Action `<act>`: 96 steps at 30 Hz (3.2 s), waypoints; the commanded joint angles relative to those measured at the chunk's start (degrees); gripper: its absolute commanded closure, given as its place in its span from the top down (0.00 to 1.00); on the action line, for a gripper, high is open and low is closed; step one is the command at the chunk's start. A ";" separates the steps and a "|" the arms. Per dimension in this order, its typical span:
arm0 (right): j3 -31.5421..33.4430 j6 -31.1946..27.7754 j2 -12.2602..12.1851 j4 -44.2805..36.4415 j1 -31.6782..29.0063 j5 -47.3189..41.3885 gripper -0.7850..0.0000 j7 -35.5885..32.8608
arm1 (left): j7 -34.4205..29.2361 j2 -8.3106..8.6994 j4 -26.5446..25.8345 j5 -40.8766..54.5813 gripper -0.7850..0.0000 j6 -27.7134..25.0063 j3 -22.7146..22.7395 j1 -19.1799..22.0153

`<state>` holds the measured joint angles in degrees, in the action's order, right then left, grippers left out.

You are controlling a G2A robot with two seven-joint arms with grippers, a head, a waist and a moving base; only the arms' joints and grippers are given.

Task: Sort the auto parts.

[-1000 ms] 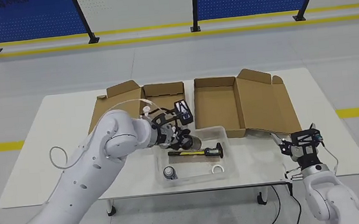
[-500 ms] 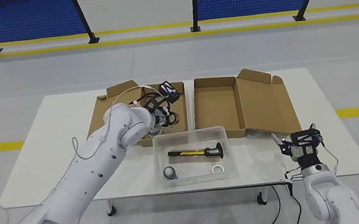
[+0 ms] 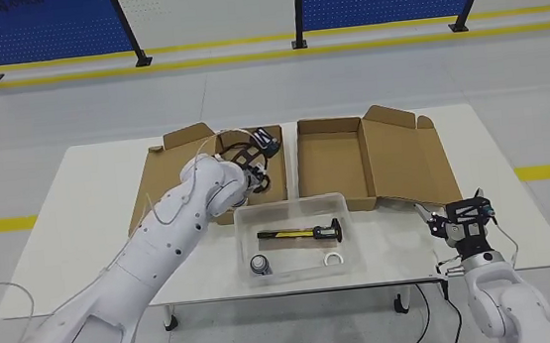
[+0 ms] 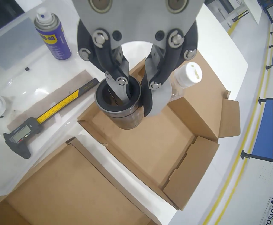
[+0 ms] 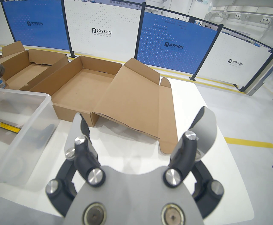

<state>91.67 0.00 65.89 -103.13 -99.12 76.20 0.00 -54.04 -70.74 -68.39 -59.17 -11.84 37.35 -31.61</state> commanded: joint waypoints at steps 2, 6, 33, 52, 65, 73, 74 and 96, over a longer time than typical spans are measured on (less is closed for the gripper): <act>0.00 0.00 0.00 0.00 0.00 0.00 1.00 0.00 | 0.36 -1.15 2.82 0.55 0.00 -0.57 -1.41 0.92; 0.00 0.00 0.00 0.00 0.00 0.00 1.00 0.00 | 1.15 -2.83 6.15 1.21 0.00 -1.17 -3.26 2.16; 0.00 0.00 0.00 0.00 0.00 0.00 1.00 0.00 | 2.09 -11.91 22.96 4.60 0.00 -5.36 -9.28 7.15; 0.00 0.00 0.00 0.00 0.00 0.00 1.00 0.00 | 4.65 -16.22 32.05 3.25 0.22 -6.11 -10.12 9.46; 0.00 0.00 0.00 0.00 0.00 0.00 1.00 0.00 | 5.95 -15.19 26.99 -0.19 1.00 -3.37 -6.37 11.45; 0.00 0.00 0.00 0.00 0.00 0.00 1.00 0.00 | -4.06 -9.13 7.47 0.89 1.00 -12.67 2.65 5.66; 0.00 0.00 0.00 0.00 0.00 0.00 1.00 0.00 | -6.06 -8.18 3.83 2.22 1.00 -14.23 4.38 3.84; 0.00 0.00 0.00 0.00 0.00 0.00 1.00 0.00 | -24.66 10.47 -32.50 19.55 1.00 -13.76 0.99 -9.97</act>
<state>91.67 0.00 65.89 -103.13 -99.12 76.20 0.00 -78.49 -61.11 -100.67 -40.65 -25.82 39.54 -42.01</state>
